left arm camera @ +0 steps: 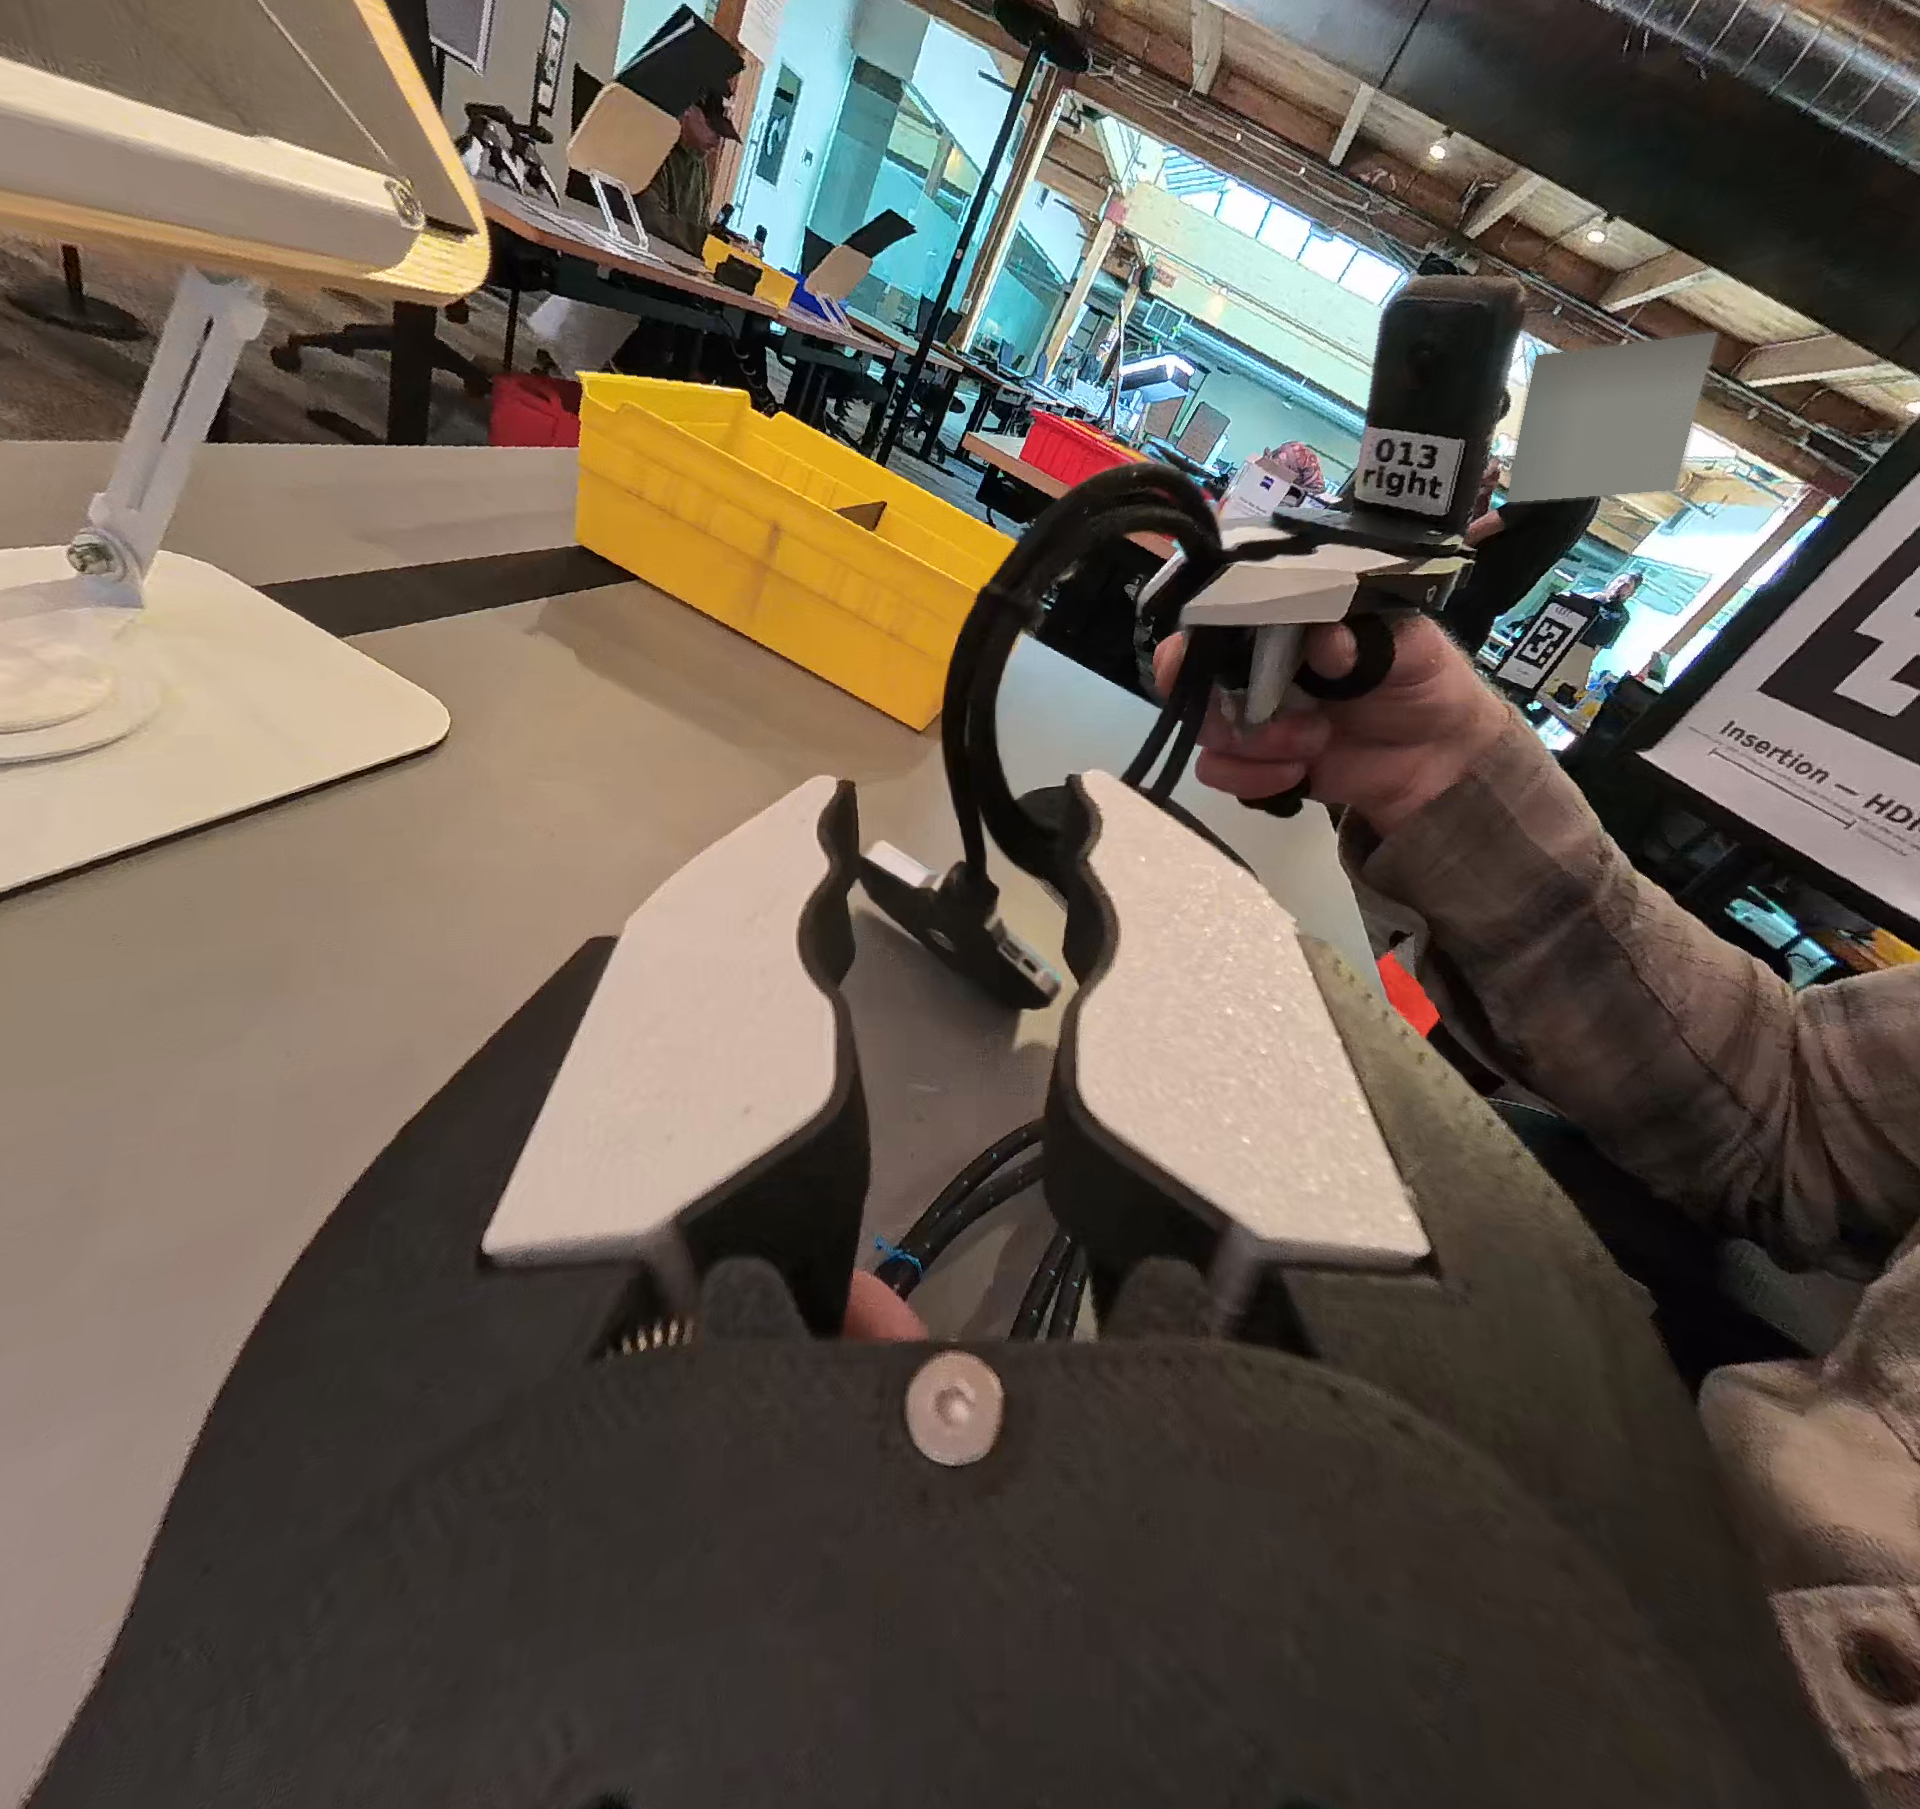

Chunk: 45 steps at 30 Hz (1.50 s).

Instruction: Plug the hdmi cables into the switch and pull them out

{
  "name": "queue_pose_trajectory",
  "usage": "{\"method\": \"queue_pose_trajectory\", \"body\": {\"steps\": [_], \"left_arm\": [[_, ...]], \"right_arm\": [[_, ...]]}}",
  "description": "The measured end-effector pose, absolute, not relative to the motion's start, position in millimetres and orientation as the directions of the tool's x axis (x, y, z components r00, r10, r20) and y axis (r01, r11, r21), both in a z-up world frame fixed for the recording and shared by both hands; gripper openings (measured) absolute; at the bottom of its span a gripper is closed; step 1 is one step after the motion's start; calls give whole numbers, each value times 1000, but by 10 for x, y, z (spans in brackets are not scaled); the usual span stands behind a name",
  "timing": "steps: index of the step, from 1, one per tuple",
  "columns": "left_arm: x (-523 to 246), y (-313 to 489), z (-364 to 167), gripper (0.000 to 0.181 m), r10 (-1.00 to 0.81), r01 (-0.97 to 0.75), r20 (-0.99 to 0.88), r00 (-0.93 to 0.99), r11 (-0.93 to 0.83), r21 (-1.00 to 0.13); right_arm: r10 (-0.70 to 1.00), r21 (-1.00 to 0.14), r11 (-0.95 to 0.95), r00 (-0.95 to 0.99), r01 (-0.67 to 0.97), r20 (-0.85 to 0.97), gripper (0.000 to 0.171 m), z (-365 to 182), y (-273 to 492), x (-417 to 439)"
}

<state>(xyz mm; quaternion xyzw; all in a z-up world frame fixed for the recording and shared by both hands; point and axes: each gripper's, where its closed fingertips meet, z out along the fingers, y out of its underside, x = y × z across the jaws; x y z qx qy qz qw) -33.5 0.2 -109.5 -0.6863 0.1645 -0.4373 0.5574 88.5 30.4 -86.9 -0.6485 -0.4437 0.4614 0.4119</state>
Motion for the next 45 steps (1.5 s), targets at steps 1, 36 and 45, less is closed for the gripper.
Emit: {"method": "queue_pose_trajectory", "body": {"steps": [1,36,45], "left_arm": [[-336,6,-1115,36,-713,261,420,561,-329,-907],[-90,67,-1068,51,-675,148,320,665,-300,-942],[-247,-128,-1324,54,-585,131,250,772,-238,-962]], "right_arm": [[955,-941,-271,183,204,-235,8,-911,304,848],[908,-945,-248,392,214,-150,70,-1544,532,862],[804,-965,-252,539,-70,-250,65,-1397,442,1356]]}}
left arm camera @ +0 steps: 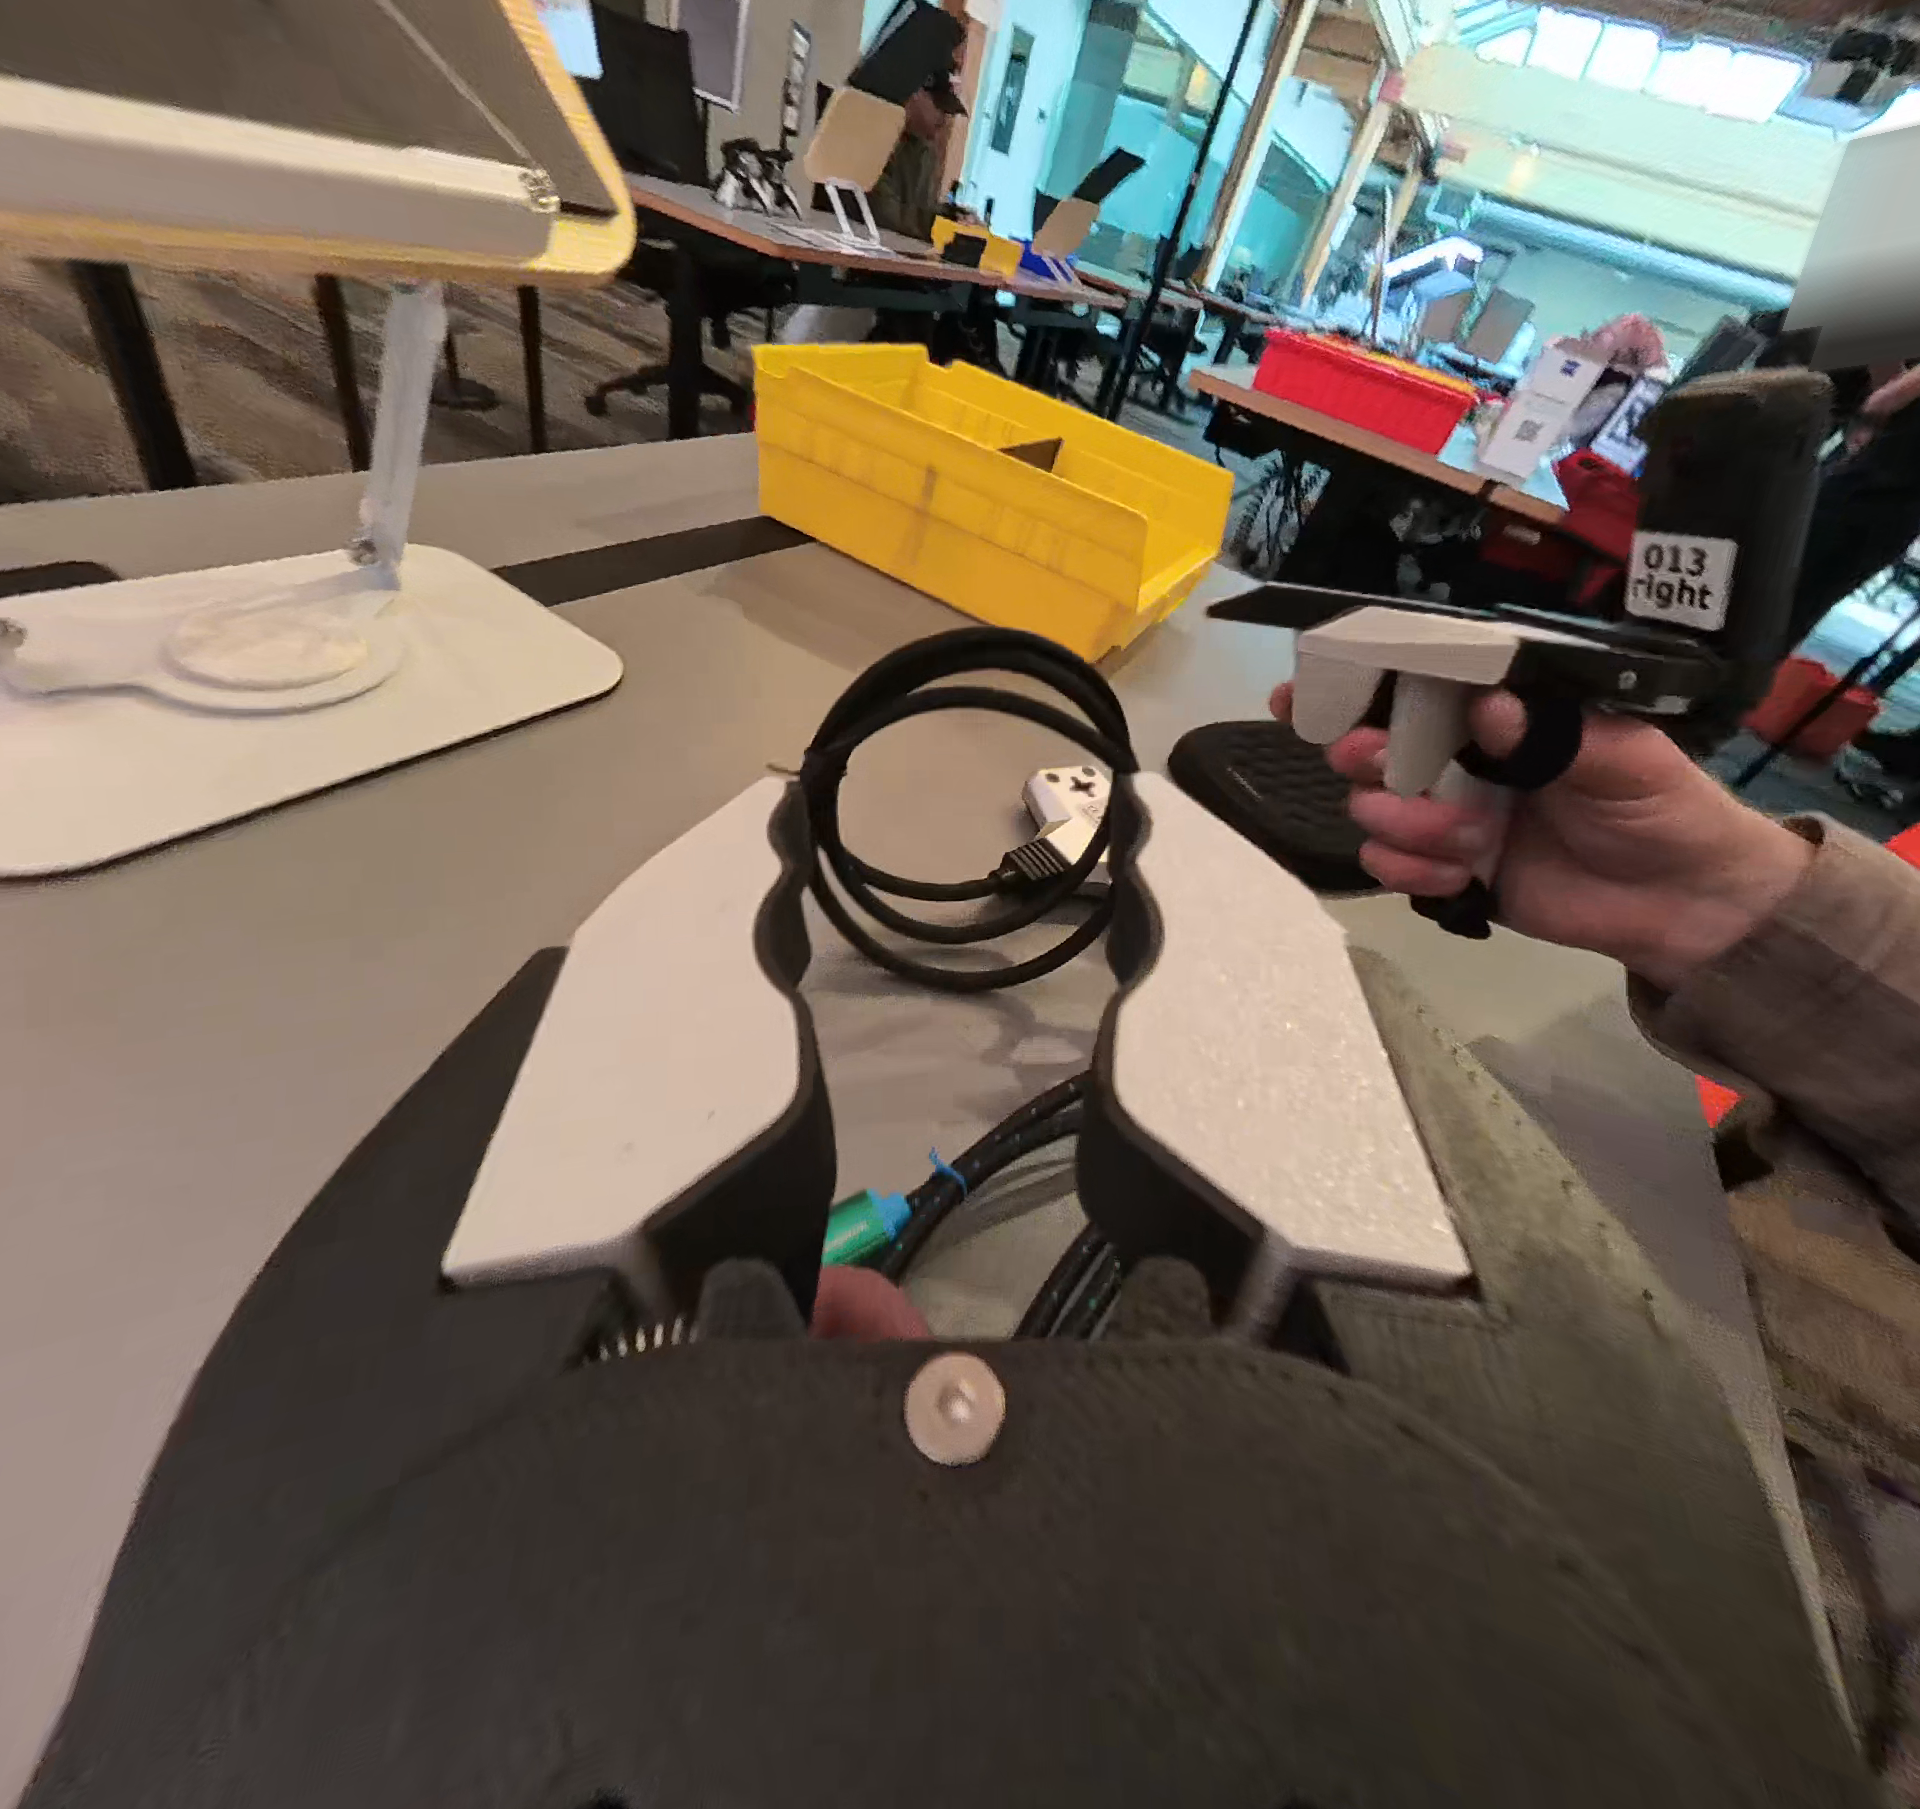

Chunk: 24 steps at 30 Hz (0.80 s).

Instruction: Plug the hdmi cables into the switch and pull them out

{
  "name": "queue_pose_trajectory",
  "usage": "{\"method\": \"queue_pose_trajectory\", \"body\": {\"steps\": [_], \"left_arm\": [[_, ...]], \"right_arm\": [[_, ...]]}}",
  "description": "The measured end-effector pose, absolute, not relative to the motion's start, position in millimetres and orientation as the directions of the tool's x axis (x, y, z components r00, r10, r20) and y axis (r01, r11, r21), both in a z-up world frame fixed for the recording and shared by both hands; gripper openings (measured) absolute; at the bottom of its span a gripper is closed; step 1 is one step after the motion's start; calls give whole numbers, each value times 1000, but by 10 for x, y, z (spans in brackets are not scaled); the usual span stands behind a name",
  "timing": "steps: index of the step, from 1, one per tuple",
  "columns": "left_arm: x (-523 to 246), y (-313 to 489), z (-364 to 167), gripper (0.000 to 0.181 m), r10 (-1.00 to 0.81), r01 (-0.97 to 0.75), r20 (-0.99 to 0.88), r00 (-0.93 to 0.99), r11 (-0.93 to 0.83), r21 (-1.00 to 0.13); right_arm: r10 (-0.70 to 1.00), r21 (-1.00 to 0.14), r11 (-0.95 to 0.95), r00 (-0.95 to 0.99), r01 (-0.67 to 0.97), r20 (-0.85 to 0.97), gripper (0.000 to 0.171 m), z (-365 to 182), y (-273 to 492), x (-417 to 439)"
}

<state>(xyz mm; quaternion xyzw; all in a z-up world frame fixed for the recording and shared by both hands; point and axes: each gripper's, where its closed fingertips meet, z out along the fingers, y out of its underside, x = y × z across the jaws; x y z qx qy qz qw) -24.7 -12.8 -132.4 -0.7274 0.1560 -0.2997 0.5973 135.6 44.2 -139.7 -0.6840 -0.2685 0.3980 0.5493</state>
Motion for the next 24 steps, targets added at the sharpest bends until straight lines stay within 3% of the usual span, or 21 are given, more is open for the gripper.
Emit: {"method": "queue_pose_trajectory", "body": {"steps": [5,11,16,24], "left_arm": [[-385,-108,-1310,54,-546,201,284,788,-208,-957],[-406,-130,-1438,53,-530,150,236,815,-200,-968],[-447,-168,-1460,52,-517,119,203,831,-190,-975],[-582,-267,-1446,50,-487,112,178,855,-162,-981]], "right_arm": [[781,-977,-208,592,-54,-199,66,-1370,408,1433],[770,-988,-143,622,-51,-144,63,-1330,473,1347],[766,-998,-41,643,57,5,60,-1362,501,1228],[769,-994,14,635,111,82,61,-1360,557,1048]]}}
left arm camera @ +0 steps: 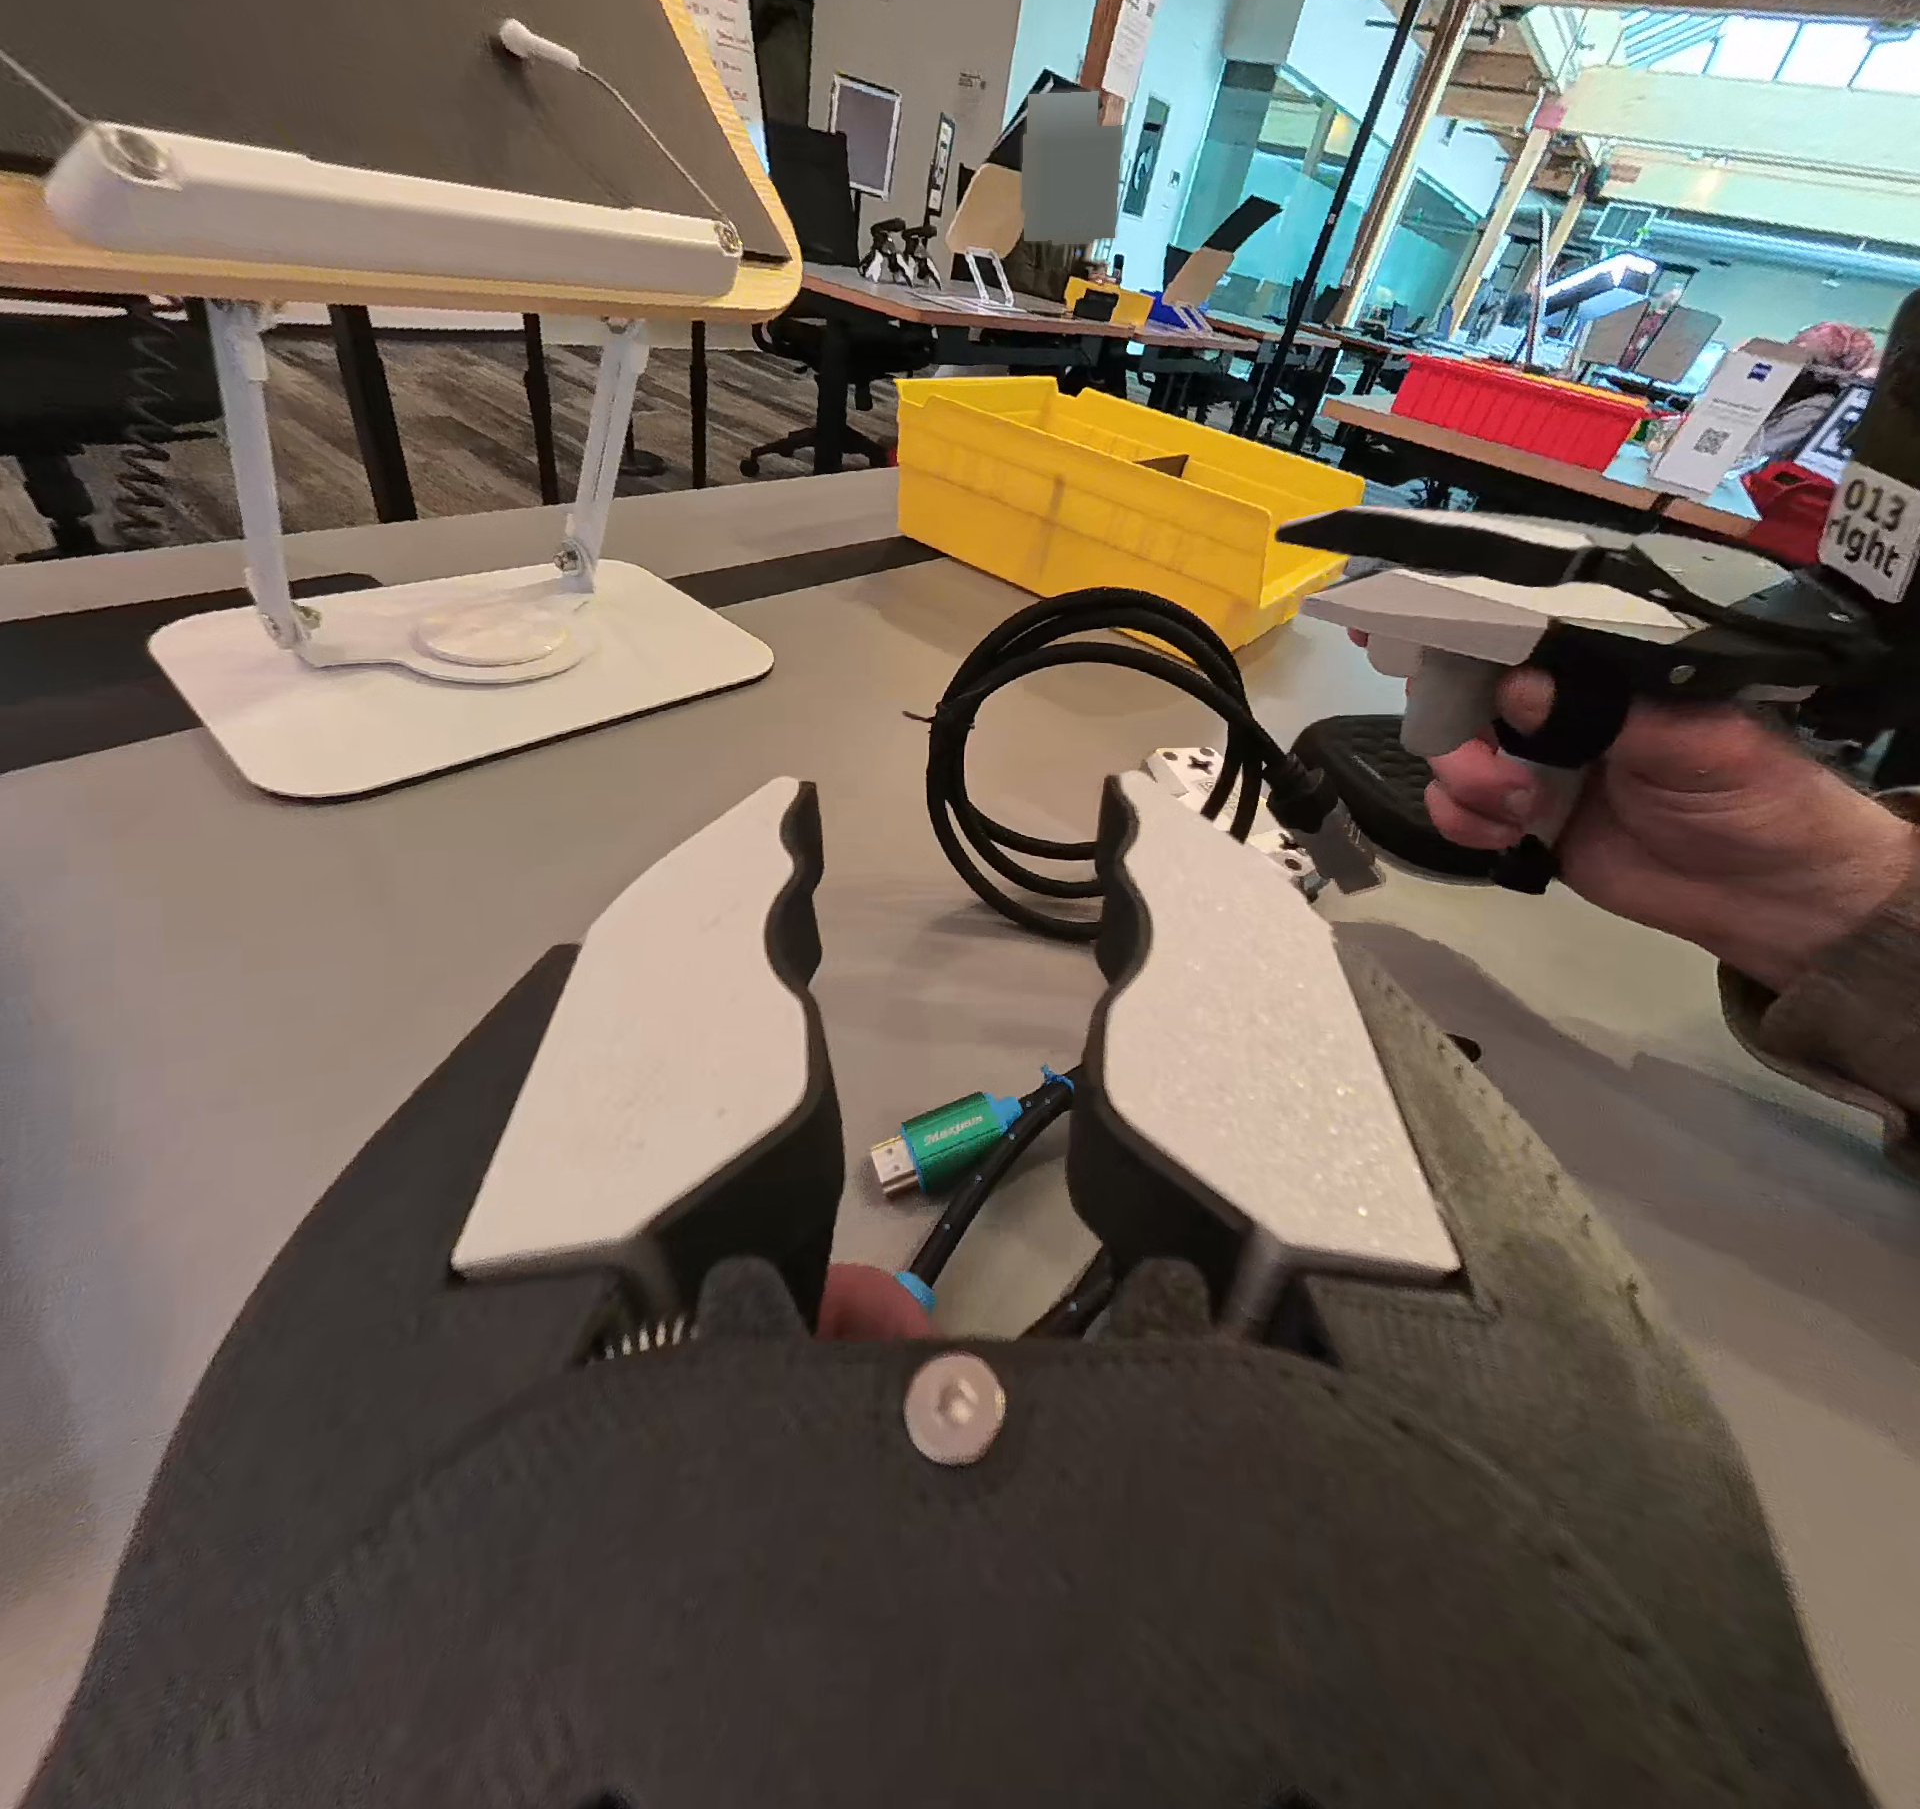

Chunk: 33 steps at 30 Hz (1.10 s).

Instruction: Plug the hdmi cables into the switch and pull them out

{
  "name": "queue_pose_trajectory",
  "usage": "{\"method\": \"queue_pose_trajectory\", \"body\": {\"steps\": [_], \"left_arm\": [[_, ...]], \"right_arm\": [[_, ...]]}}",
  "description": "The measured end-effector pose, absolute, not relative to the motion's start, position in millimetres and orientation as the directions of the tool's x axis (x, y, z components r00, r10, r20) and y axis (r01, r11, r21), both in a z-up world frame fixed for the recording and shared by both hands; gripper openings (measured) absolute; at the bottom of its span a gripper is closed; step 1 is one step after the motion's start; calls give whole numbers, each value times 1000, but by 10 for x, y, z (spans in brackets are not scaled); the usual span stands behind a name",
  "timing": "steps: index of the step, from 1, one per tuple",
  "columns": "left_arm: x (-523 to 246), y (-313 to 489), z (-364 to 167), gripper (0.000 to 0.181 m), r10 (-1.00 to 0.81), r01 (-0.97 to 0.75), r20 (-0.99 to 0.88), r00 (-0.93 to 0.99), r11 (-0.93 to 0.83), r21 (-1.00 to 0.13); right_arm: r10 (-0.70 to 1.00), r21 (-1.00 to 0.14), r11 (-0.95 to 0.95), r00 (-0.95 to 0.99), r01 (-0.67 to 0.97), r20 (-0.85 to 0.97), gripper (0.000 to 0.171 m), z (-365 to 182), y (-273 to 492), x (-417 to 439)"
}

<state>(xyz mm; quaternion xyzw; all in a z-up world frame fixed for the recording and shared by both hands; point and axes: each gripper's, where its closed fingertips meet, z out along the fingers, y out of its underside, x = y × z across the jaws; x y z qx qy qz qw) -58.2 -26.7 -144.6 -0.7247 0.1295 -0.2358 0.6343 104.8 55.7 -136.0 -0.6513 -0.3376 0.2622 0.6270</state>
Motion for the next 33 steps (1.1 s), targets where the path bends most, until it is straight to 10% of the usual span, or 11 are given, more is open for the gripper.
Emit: {"method": "queue_pose_trajectory", "body": {"steps": [33], "left_arm": [[-507,-522,-1548,53,-554,23,148,819,-227,-974]], "right_arm": [[810,-981,73,564,179,164,59,-1437,548,590]]}}
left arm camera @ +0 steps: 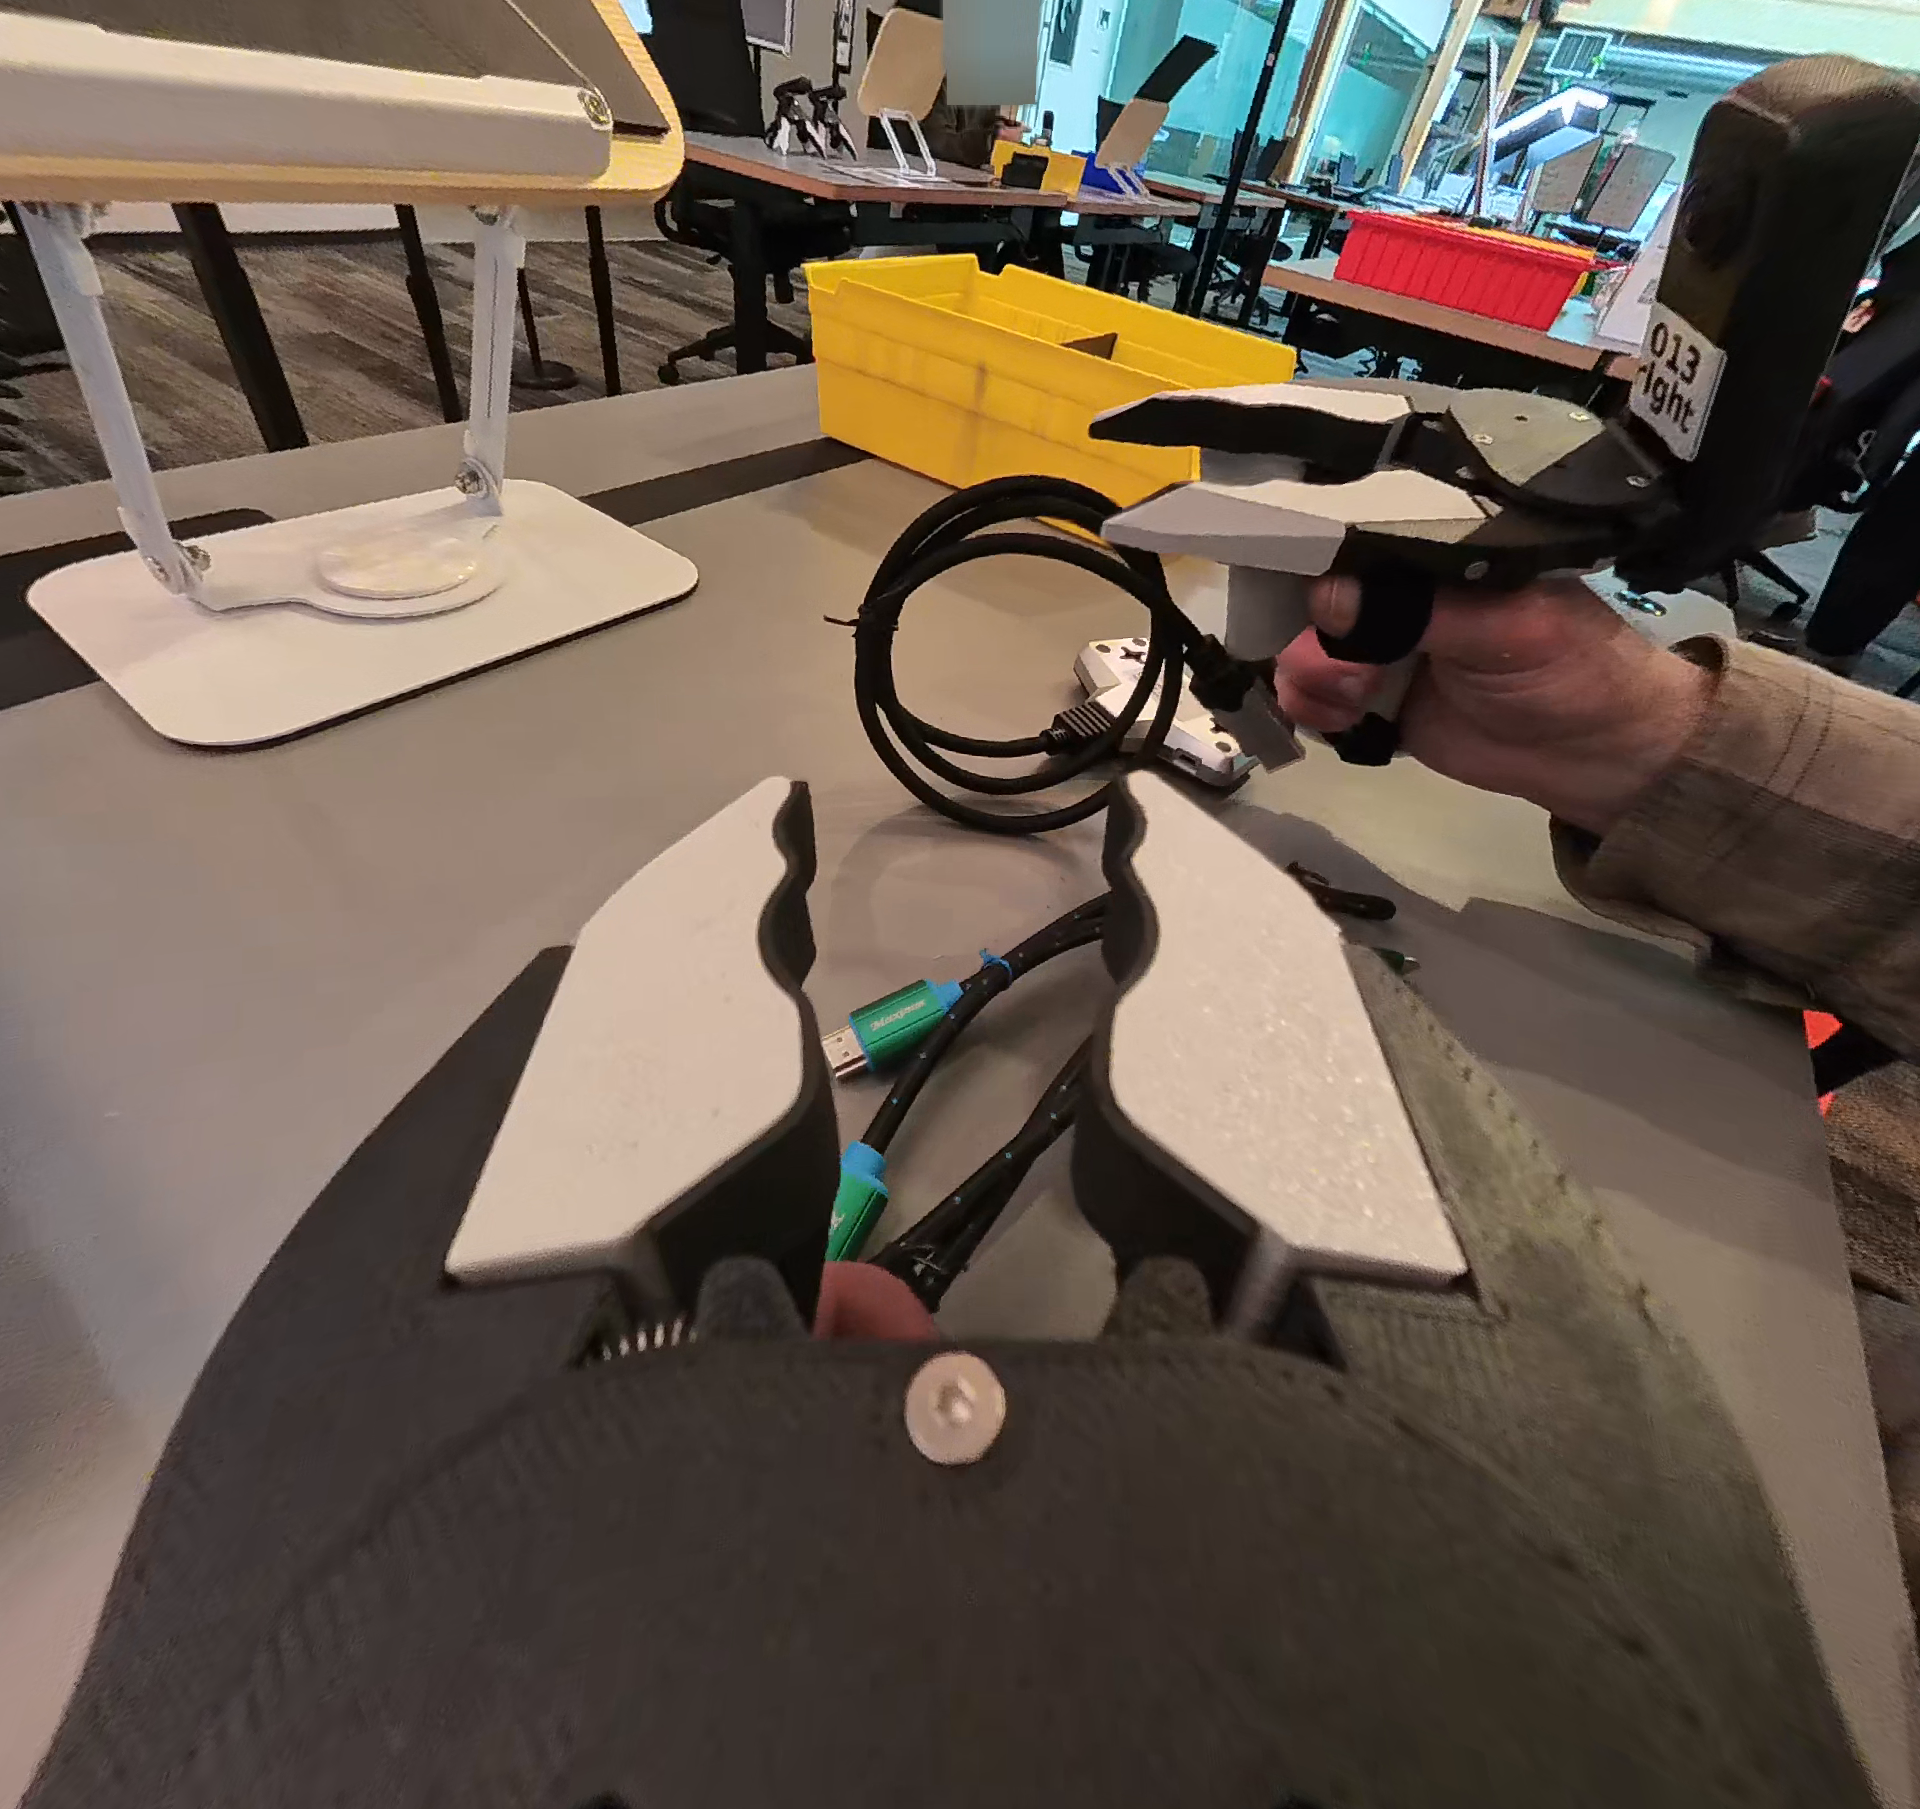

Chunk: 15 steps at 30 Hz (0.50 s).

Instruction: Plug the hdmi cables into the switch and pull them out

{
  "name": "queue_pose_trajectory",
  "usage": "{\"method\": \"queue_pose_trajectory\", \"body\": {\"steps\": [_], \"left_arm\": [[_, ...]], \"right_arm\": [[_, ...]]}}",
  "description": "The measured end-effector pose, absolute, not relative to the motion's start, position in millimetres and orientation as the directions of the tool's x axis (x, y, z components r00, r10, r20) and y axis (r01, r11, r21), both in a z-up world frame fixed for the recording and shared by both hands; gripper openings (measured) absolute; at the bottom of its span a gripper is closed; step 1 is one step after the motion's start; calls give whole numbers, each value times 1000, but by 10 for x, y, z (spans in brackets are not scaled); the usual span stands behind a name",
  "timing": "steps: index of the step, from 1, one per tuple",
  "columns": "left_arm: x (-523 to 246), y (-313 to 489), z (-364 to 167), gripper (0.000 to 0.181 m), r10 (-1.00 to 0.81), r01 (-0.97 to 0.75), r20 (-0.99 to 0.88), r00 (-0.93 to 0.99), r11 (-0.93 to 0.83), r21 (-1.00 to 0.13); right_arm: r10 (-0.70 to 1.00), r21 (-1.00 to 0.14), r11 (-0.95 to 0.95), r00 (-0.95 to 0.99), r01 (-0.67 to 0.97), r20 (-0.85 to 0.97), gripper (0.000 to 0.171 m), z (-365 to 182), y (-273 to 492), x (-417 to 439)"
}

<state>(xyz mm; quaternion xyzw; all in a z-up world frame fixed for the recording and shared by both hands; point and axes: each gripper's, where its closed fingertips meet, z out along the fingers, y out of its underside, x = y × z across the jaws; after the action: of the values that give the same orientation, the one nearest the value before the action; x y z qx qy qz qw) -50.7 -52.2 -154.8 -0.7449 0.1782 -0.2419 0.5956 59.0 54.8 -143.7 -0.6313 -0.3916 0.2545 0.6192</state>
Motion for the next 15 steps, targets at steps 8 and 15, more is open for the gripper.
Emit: {"method": "queue_pose_trajectory", "body": {"steps": [8,15], "left_arm": [[-473,-504,-1544,53,-553,29,151,819,-224,-974],[-503,-503,-1537,53,-549,27,146,823,-219,-975]], "right_arm": [[812,-978,79,557,195,176,59,-1474,532,559],[812,-975,83,553,205,185,59,-1490,518,534]]}}
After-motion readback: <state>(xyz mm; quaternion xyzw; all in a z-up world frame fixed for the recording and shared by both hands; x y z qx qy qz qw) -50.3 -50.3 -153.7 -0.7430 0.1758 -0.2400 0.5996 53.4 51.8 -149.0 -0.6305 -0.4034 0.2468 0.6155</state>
